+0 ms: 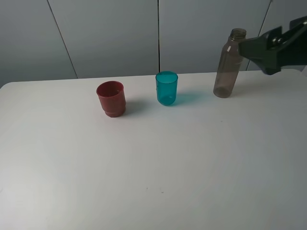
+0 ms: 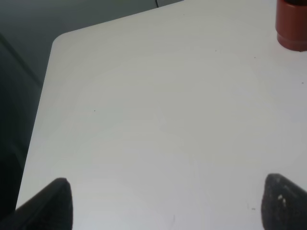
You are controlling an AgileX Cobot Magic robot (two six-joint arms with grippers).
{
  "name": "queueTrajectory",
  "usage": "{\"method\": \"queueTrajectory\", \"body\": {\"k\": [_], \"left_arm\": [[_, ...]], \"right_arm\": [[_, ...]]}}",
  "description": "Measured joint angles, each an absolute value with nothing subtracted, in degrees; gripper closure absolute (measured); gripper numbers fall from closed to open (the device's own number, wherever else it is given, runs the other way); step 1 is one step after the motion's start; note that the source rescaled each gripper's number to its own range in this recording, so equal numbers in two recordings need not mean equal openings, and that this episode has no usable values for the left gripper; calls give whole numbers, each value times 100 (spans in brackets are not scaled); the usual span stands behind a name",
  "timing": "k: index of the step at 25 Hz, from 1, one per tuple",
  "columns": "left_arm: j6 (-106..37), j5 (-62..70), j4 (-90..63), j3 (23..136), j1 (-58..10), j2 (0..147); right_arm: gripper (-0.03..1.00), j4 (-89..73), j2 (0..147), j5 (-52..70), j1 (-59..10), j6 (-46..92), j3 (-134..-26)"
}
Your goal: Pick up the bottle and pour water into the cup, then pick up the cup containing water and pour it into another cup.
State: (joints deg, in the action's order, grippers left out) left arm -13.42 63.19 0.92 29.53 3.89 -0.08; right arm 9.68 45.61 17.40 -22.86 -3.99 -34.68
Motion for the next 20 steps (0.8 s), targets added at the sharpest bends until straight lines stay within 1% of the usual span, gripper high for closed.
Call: {"method": "queueTrajectory", "body": {"k": [2, 6, 10, 13, 18, 20], "left_arm": [[-1342, 6319, 92, 2953, 389, -8], [-1342, 6319, 92, 2953, 389, -8], [-1342, 6319, 92, 2953, 389, -8], [-1342, 6319, 92, 2953, 389, -8], [-1342, 6319, 92, 2953, 389, -8], [-1342, 6319, 92, 2953, 389, -8]], "right_arm": [[-3, 938, 3766, 2821, -2286, -269, -3566], [-3, 781, 2673, 4739, -2286, -87, -3635], [-3, 418, 1909, 6079, -2286, 89, -3635], [-3, 0, 1508, 6490, -2286, 223, -3602], [-3, -359, 778, 6571, -2286, 425, -3161], [-3, -359, 516, 6416, -2286, 450, -2990]]}}
